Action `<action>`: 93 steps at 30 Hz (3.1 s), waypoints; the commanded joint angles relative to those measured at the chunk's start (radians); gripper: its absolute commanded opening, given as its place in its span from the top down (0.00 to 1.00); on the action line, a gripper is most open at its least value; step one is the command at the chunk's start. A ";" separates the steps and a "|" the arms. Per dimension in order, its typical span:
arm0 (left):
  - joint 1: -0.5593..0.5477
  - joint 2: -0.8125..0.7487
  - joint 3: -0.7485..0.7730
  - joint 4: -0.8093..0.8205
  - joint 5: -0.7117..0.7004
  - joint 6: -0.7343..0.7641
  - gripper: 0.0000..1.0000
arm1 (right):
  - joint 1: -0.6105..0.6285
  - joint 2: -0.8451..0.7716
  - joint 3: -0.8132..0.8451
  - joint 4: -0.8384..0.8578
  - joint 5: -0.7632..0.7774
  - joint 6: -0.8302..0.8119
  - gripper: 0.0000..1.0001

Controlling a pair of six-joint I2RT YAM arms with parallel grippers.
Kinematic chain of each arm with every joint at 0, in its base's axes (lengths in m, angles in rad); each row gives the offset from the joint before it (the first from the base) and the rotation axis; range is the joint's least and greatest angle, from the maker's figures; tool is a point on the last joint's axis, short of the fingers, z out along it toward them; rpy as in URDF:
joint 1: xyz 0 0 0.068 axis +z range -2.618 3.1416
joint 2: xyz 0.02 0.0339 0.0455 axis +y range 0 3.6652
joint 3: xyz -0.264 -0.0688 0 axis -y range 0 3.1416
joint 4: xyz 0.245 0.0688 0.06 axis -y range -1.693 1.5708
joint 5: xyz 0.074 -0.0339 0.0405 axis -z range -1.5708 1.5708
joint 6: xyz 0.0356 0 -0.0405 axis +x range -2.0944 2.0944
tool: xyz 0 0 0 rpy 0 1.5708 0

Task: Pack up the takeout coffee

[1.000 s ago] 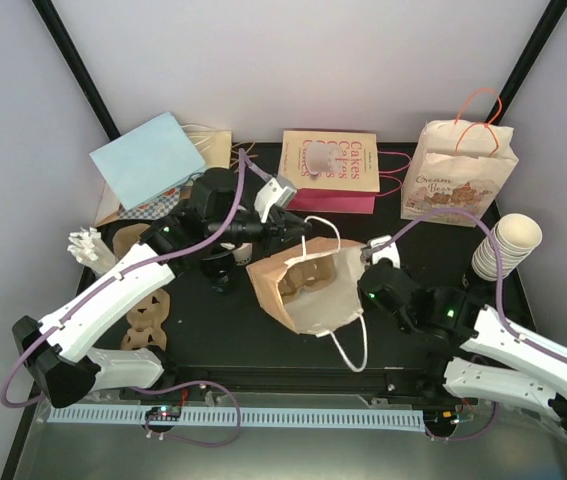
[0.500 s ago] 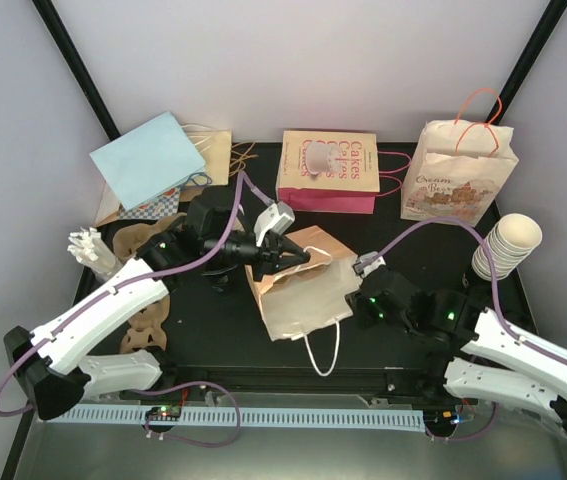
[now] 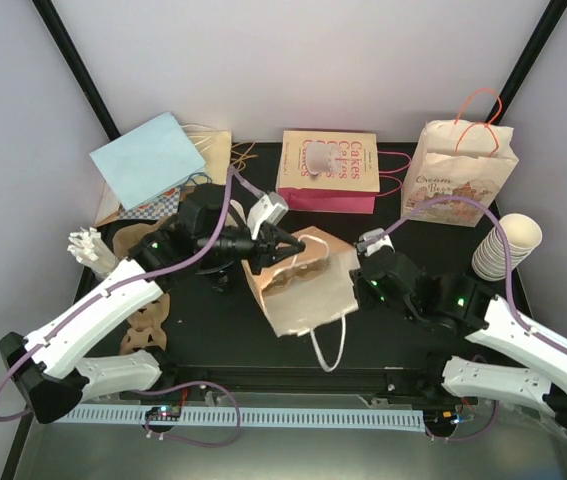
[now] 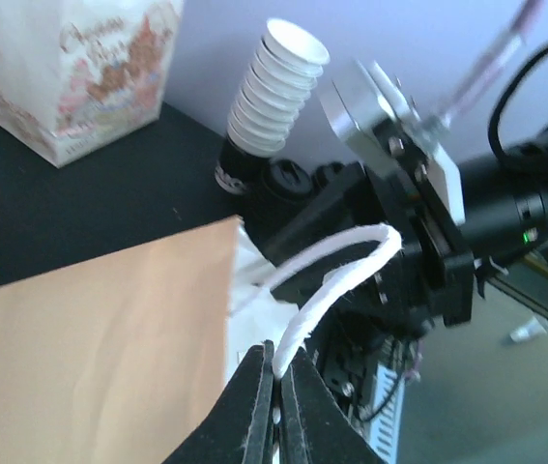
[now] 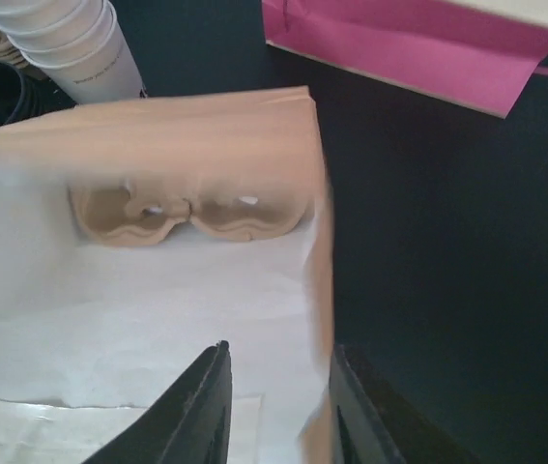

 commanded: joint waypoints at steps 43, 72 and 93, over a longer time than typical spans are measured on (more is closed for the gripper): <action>0.245 0.120 0.104 0.083 -0.076 -0.184 0.99 | -0.332 0.494 0.583 -0.280 -0.062 0.157 0.45; 0.272 -0.027 0.143 -0.003 -0.126 -0.155 0.25 | -0.452 0.542 0.601 -0.184 -0.090 0.143 0.99; 0.351 -0.243 0.069 -0.241 -0.245 -0.106 0.01 | -0.678 0.682 0.743 -0.188 -0.081 0.050 0.62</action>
